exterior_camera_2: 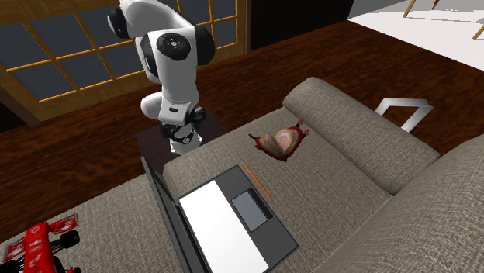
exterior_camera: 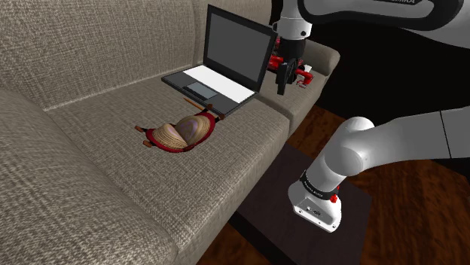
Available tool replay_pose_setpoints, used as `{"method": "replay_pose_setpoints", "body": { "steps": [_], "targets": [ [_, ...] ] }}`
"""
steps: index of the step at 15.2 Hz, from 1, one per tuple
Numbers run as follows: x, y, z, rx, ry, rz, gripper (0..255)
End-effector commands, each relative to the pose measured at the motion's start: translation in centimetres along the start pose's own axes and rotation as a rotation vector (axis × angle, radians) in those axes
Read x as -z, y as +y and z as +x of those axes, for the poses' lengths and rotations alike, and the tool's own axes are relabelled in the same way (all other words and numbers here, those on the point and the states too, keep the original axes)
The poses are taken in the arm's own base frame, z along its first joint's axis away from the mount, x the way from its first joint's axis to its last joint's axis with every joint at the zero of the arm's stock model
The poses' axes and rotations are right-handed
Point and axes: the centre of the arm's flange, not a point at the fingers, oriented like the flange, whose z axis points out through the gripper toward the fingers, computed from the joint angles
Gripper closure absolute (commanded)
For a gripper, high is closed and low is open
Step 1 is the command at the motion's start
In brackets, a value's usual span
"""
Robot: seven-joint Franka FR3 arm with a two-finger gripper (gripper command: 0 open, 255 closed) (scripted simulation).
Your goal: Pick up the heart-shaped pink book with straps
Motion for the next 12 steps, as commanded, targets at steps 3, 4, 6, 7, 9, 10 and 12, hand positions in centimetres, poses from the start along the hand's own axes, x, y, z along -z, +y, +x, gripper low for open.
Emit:
{"method": "replay_pose_setpoints", "body": {
  "steps": [3, 4, 6, 7, 9, 10, 12],
  "targets": [
    [-1.2, -0.6, 0.6, 0.021, 0.046, 0.094, 0],
    [-1.8, -0.9, 0.9, 0.031, 0.07, 0.141, 0],
    [-2.9, -1.6, 1.5, 0.052, 0.116, 0.236, 0],
    [-3.4, -2.0, 1.8, 0.062, 0.139, 0.283, 0],
    [-4.3, -2.9, 2.5, 0.083, 0.185, 0.377, 0],
    [-4.8, -3.4, 2.8, 0.093, 0.209, 0.424, 0],
    [-5.5, -4.5, 3.5, 0.114, 0.255, 0.518, 0]
  ]
}}
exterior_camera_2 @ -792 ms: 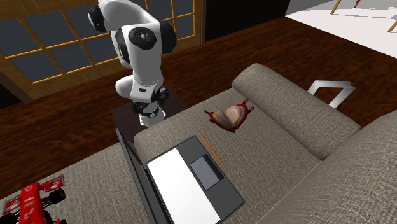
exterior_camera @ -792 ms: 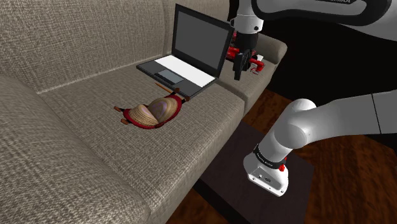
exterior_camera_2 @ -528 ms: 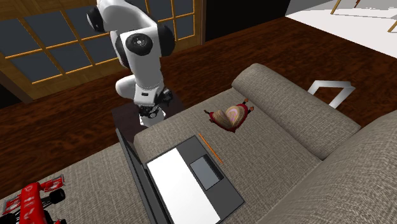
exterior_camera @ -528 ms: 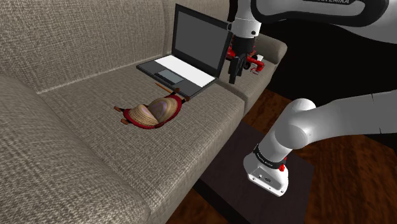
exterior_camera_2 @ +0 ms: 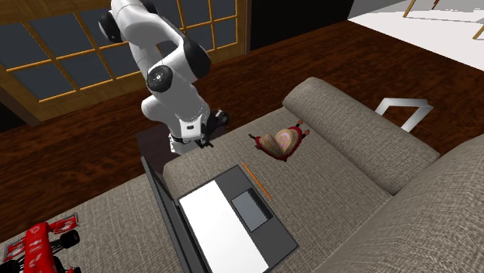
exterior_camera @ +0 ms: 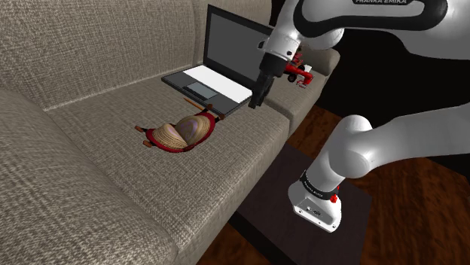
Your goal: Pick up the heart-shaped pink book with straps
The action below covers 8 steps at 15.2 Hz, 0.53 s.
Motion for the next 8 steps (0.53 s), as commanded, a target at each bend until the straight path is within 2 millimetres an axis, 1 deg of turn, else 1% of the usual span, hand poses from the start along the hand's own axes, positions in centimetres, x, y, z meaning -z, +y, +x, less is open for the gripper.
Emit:
{"method": "replay_pose_setpoints", "body": {
  "steps": [1, 8],
  "targets": [
    [-1.3, -0.6, 0.6, 0.018, 0.05, 0.099, 0],
    [-4.8, -3.5, 2.8, 0.091, 0.213, 0.429, 0]
  ]
}}
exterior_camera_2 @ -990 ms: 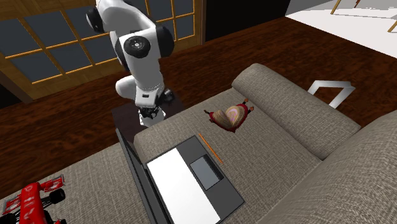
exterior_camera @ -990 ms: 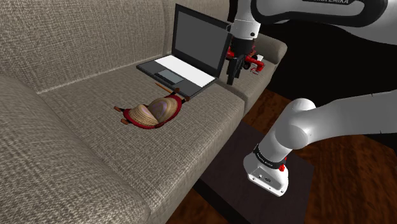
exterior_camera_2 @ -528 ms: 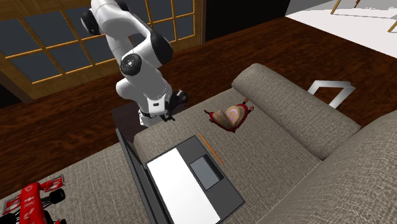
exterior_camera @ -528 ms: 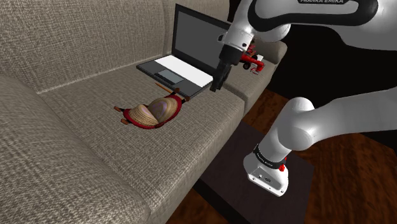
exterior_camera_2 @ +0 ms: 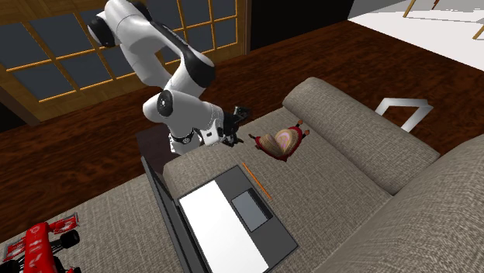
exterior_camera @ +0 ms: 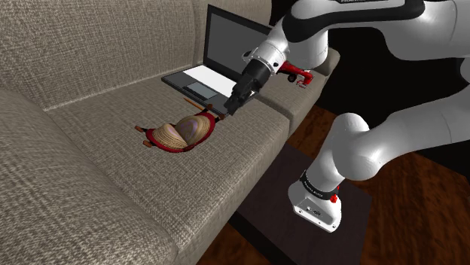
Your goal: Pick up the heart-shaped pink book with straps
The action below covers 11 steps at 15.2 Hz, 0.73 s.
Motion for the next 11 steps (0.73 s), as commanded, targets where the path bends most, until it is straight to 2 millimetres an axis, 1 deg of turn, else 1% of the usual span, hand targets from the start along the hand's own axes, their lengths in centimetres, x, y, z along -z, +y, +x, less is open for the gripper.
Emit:
{"method": "replay_pose_setpoints", "body": {
  "steps": [1, 8, 10, 11],
  "targets": [
    [-0.7, -0.4, 0.4, 0.011, 0.038, 0.071, 0],
    [-3.5, 2.3, -0.6, 0.011, 0.038, 0.071, 0],
    [-3.5, 2.3, -0.6, 0.011, 0.038, 0.071, 0],
    [-3.5, 2.3, -0.6, 0.011, 0.038, 0.071, 255]
  ]
}}
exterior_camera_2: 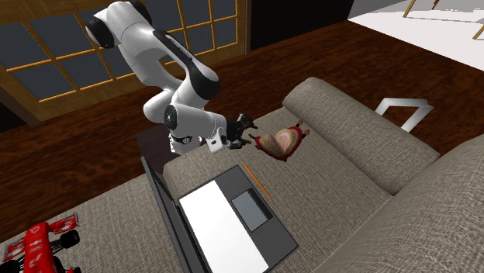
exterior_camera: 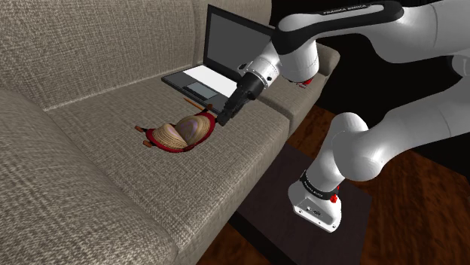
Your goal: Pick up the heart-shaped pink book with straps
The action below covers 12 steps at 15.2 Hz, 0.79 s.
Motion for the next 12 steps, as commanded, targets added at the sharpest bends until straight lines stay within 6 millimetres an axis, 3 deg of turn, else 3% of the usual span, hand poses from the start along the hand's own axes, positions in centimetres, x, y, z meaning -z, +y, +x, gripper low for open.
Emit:
{"method": "replay_pose_setpoints", "body": {
  "steps": [1, 9, 12],
  "targets": [
    [-0.1, 0.1, 0.0, 0.0, 0.0, 0.0, 255],
    [0.0, 0.1, 0.0, 0.0, 0.0, 0.0, 255],
    [0.9, -1.1, 0.4, 0.0, 0.0, 0.0, 255]
  ]
}}
